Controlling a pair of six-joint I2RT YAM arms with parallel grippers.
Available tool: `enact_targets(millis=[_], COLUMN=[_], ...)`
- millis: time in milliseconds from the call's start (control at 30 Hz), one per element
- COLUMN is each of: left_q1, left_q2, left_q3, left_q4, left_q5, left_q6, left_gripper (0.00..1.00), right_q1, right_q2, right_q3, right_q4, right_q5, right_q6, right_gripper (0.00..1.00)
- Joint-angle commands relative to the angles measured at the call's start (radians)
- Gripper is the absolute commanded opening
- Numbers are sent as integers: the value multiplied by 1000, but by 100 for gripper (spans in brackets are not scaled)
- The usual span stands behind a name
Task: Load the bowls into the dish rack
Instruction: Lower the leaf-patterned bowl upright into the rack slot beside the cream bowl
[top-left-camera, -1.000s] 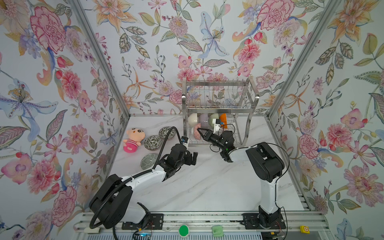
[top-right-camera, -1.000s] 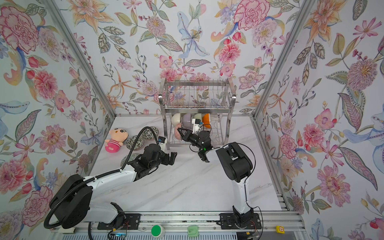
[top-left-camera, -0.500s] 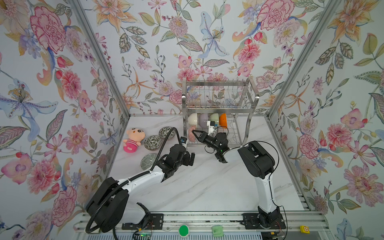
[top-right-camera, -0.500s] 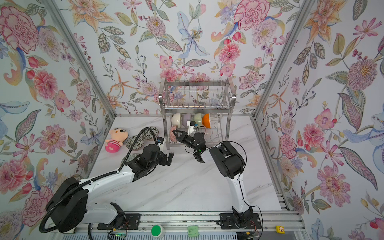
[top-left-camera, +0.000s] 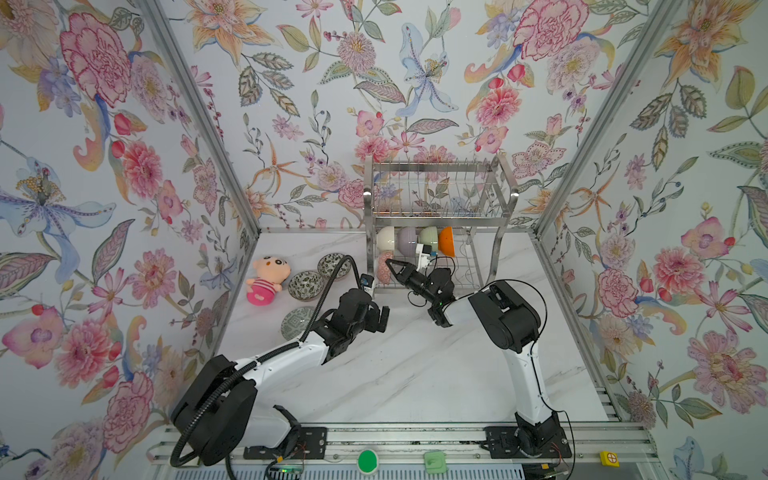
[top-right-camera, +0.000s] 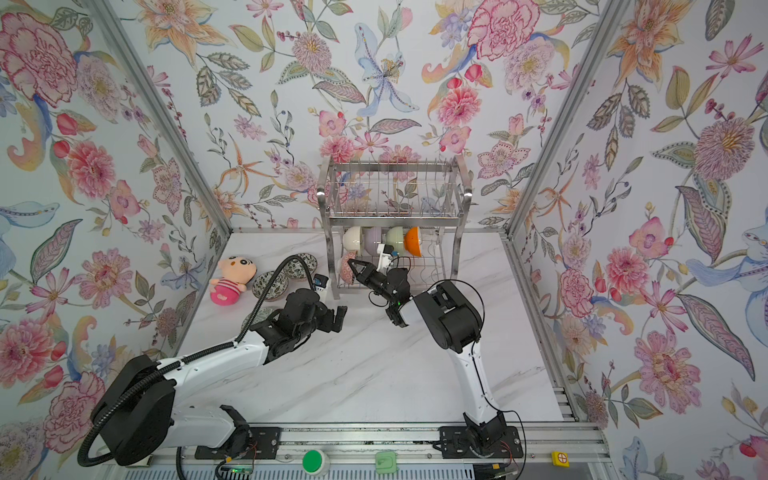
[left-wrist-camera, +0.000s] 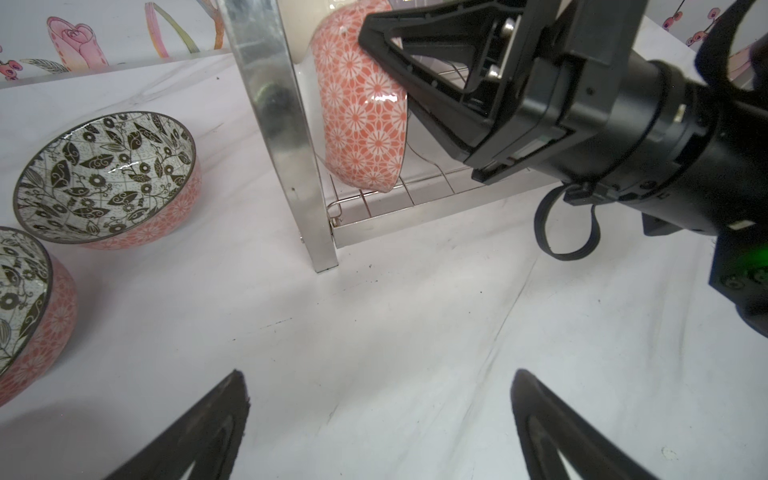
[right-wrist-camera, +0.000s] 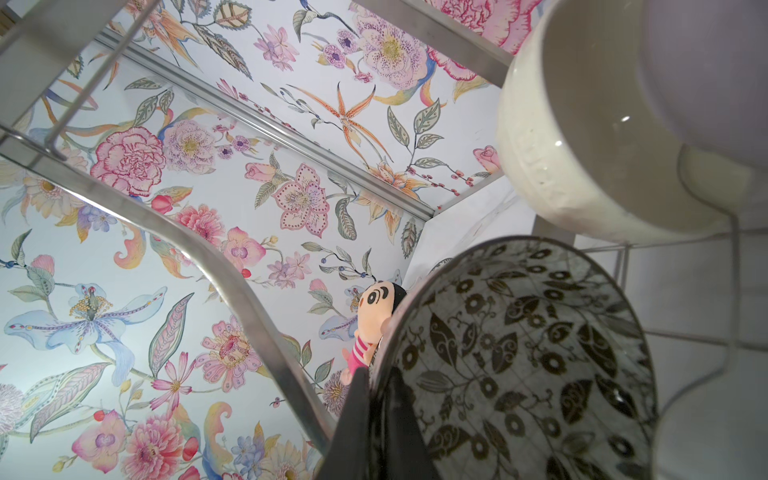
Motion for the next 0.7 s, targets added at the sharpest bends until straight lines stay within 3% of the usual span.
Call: enact_targets(millis=[0,267,667], left_q1=[-7,-7,-7], left_q2=[-25,-21,-37], left_q3=[-1,10,12], left_q4=[-23,-26,-43], left_q5=[-21,-19,-22], left_q6=[20,17,14], left_gripper=[99,99,99], right_q1=[-7,-6,-9], right_q2=[-8,-23,-28], right_q3=[3,-1,7], right_q4=[44,-71,-110], right_q5=[30,40,24], right_q6=[-21,-70,-78], right_gripper=[0,2,21])
